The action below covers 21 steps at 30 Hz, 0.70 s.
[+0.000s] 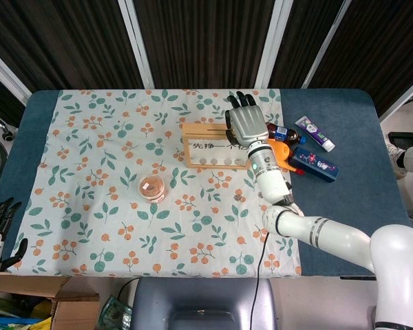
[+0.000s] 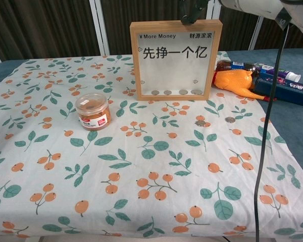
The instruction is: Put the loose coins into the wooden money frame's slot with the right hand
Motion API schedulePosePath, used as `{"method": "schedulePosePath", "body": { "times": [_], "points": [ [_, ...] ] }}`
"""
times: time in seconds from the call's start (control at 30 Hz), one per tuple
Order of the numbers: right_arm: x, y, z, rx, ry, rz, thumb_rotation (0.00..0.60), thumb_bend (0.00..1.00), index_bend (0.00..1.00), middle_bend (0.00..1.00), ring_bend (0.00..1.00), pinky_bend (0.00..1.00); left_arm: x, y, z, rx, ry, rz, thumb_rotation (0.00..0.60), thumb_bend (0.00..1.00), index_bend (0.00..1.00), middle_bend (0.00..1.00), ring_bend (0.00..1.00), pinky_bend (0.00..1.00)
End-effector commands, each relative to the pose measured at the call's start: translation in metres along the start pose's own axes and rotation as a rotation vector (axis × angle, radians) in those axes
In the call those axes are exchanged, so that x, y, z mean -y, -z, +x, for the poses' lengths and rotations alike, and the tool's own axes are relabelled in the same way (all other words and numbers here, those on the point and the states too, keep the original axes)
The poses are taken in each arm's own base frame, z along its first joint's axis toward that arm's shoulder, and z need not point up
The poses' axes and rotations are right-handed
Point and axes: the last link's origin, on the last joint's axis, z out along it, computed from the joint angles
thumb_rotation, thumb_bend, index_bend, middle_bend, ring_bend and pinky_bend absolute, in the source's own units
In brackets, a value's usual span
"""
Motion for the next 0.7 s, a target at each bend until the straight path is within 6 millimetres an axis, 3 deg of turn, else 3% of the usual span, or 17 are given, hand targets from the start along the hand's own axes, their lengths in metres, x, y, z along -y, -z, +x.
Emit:
{"method": "schedulePosePath", "body": {
  "times": [0.03,0.17,0.43,0.5,0.7],
  "points": [
    [0.0,0.0,0.001,-0.006,-0.002,0.002,0.6,0.61,0.64,0.25,0.08,0.21,0.0,0.0,0.0,0.0,0.001,0.0,0.6,0.44,0.0,0.0,0.0,0.0],
    [-0.001,0.001,0.001,-0.005,-0.001,-0.002,0.6,0.61,0.58,0.24,0.08,0.21,0.0,0.0,0.0,0.001,0.002,0.001,0.6,0.45,0.0,0.0,0.0,0.0],
    [-0.001,0.011,0.01,-0.051,-0.027,0.032,0.6,0.6,0.57,0.24,0.08,0.21,0.0,0.0,0.0,0.0,0.003,-0.004,0.6,0.45,0.0,0.0,0.0,0.0],
    [-0.002,0.022,0.016,-0.082,-0.042,0.062,0.6,0.6,0.56,0.24,0.08,0.21,-0.001,0.0,0.001,-0.003,0.005,-0.006,0.6,0.45,0.0,0.0,0.0,0.0],
    [-0.021,0.094,0.015,-0.199,-0.106,0.166,0.6,0.45,0.53,0.23,0.07,0.21,-0.002,0.001,0.001,-0.008,0.007,-0.012,0.6,0.44,0.0,0.0,0.0,0.0]
  ]
}}
